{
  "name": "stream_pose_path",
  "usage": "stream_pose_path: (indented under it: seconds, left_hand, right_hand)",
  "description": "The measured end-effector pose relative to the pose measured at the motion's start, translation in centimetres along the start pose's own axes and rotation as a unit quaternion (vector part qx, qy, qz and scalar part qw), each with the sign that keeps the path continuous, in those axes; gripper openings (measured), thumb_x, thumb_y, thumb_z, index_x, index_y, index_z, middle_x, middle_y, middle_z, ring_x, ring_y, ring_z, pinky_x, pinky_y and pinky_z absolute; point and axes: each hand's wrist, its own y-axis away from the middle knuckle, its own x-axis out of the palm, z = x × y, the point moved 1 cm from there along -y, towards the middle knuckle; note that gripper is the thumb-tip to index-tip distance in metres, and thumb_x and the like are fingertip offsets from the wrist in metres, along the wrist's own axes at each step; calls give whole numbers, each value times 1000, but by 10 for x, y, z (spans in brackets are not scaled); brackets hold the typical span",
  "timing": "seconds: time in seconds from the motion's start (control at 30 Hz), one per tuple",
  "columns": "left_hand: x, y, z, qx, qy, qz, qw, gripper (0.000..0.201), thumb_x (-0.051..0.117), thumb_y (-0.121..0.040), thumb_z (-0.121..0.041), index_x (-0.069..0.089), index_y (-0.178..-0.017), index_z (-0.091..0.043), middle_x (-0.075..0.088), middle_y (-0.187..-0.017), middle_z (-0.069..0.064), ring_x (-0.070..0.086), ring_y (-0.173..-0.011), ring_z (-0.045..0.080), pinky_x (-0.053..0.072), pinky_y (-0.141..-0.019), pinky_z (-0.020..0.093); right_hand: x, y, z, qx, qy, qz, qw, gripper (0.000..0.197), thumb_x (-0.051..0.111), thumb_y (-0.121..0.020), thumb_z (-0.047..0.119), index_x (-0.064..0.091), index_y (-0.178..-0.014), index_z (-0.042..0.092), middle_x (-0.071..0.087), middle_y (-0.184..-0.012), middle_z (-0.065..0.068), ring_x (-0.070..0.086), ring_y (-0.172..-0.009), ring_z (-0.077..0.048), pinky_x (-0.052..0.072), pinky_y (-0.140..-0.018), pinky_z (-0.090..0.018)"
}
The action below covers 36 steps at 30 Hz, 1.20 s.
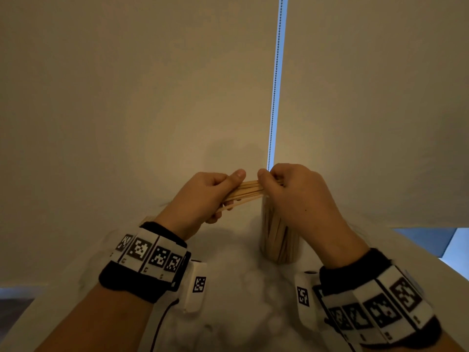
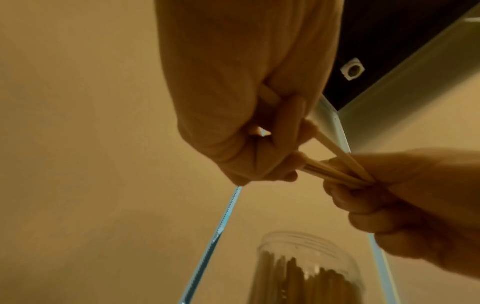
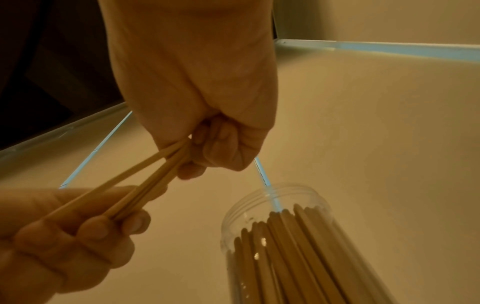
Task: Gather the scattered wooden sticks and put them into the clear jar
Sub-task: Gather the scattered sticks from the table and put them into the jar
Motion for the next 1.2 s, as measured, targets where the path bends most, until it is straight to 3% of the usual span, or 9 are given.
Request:
stream_pose_path:
  seconds: [0.1, 0.2, 0.3, 0.5, 0.63, 0.87, 0.97, 1.07, 1.2]
  left_hand:
    - [8, -1, 0, -4, 48, -65, 997, 51, 64, -92, -53, 63, -64, -11, 46, -53, 2, 36, -42, 13, 32, -41, 21]
    - [10, -3, 3, 36, -3, -132, 991, 52, 63, -93, -53, 61, -61, -13, 52, -48, -4, 46, -41, 9, 39, -41, 20]
    - [5, -4, 6, 78, -68, -176, 979, 52, 62, -94, -53, 64, -63, -10, 59, -53, 1, 55, -44, 10, 46, -45, 23]
    - [3, -1, 0, 111, -44, -171, 978, 57, 45, -100, -59, 69, -77, -13, 63, -59, 2, 58, -47, 13, 41, -45, 19]
    - [12, 3, 3, 202, -161, -174, 950, 61, 41, -100, -60, 60, -67, -12, 56, -60, 5, 53, -58, 16, 45, -58, 35]
    - [14, -3, 8, 92, -242, -240, 936, 74, 31, -102, -60, 44, -49, -9, 43, -44, 3, 42, -45, 19, 32, -49, 33]
    - [20, -4, 7, 82, -184, -227, 953, 76, 35, -101, -60, 58, -54, -6, 50, -45, 4, 47, -45, 13, 36, -52, 31]
    - [31, -5, 6, 60, -75, -171, 981, 67, 35, -100, -62, 69, -66, -16, 53, -48, -2, 46, -43, 7, 38, -55, 27]
    - [41, -3, 9, 27, 47, -119, 991, 49, 39, -98, -62, 66, -105, -22, 69, -86, 1, 62, -67, 12, 52, -55, 29]
  right_hand:
    - [-7, -3, -4, -14, -39, 29, 999, 39, 48, -100, 46, 69, -81, 18, 65, -69, -2, 60, -68, -15, 43, -60, -26]
    - [-8, -2, -4, -43, -32, 69, 996, 44, 46, -98, 54, 70, -84, 20, 63, -66, -2, 59, -66, -16, 47, -65, -32]
    - [-3, 0, -2, -41, -17, 109, 993, 47, 49, -93, 62, 72, -80, 23, 60, -62, -2, 57, -60, -13, 45, -60, -28]
    - [-5, -3, -5, 21, -66, 98, 993, 47, 58, -90, 59, 71, -68, 19, 48, -48, 3, 44, -44, -6, 33, -52, -23]
    - [-11, -2, -11, 62, -146, 91, 983, 43, 63, -89, 55, 78, -71, 19, 46, -51, -4, 37, -39, -5, 32, -47, -16]
    - [-5, -2, -2, 20, -121, 53, 991, 36, 58, -92, 55, 72, -77, 25, 52, -53, 8, 48, -52, -5, 32, -53, -17]
    - [-13, -5, -5, 15, -135, 39, 990, 37, 65, -89, 52, 73, -71, 21, 53, -52, 1, 45, -48, -6, 32, -49, -13]
    - [-32, -9, -11, 32, -151, 33, 988, 34, 69, -88, 46, 74, -70, 17, 48, -43, 9, 44, -42, -4, 31, -46, -12]
    - [-67, -16, -34, 73, -128, -53, 988, 33, 68, -89, 46, 74, -73, 17, 46, -39, 9, 43, -38, -7, 36, -53, -27]
